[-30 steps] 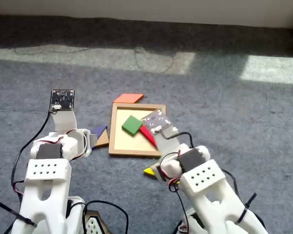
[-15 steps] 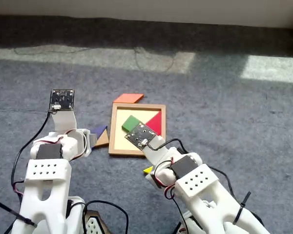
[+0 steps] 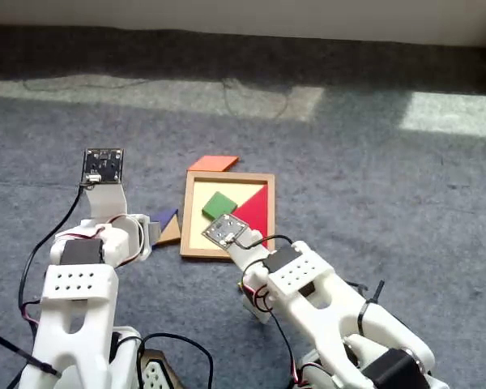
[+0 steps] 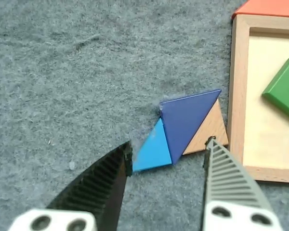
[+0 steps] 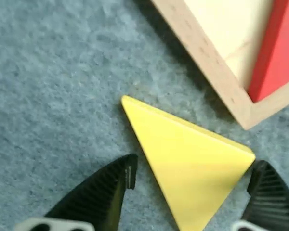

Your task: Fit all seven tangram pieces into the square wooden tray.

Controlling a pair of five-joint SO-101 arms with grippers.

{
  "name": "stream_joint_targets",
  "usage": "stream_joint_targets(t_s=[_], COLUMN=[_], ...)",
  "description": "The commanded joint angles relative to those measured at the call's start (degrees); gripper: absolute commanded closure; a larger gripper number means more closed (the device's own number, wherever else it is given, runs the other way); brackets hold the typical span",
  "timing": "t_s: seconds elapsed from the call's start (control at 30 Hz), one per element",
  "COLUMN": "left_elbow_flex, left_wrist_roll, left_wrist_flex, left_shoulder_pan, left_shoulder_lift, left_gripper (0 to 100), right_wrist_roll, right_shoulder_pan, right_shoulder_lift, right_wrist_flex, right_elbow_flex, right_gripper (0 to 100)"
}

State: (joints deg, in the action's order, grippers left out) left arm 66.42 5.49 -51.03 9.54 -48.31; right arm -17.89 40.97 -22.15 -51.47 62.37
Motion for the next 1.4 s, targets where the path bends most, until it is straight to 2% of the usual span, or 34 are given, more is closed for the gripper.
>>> stream_joint_targets(t_s=[0.0,0.13,0.57,0.8,0.97,1.07,1.37], left_elbow_flex=[-0.31,-0.31,-0.31,-0.31,-0.31,-0.31,-0.31], left_wrist_roll=[-0.62,-0.62,-0.62,-0.62,-0.62,-0.62,-0.62], left_wrist_flex=[0.88,0.88,0.88,0.88,0.88,0.88,0.88], left_shoulder_pan=[0.31,0.31,0.31,0.48,0.48,0.48,0.66], left_shoulder_lift=[-1.1,-1.1,-1.1,-1.1,-1.1,-1.1,-1.27], left_gripper=[75,75,75,75,75,75,75], right_wrist_roll=[-0.62,-5.1,-9.14,-9.14,-9.14,-9.14,-9.14], right_shoulder_pan=[0.04,0.04,-1.45,-1.54,-1.63,-2.77,-3.03], right_shoulder_lift=[3.21,4.79,5.41,5.41,4.79,4.53,-12.53], right_wrist_flex=[3.74,3.74,5.23,5.23,4.88,1.27,-7.52], right_elbow_flex=[-2.86,-2.86,-2.77,-2.77,-2.59,-3.47,-8.48], right_gripper=[64.2,64.2,64.8,82.8,83.5,83.5,83.5])
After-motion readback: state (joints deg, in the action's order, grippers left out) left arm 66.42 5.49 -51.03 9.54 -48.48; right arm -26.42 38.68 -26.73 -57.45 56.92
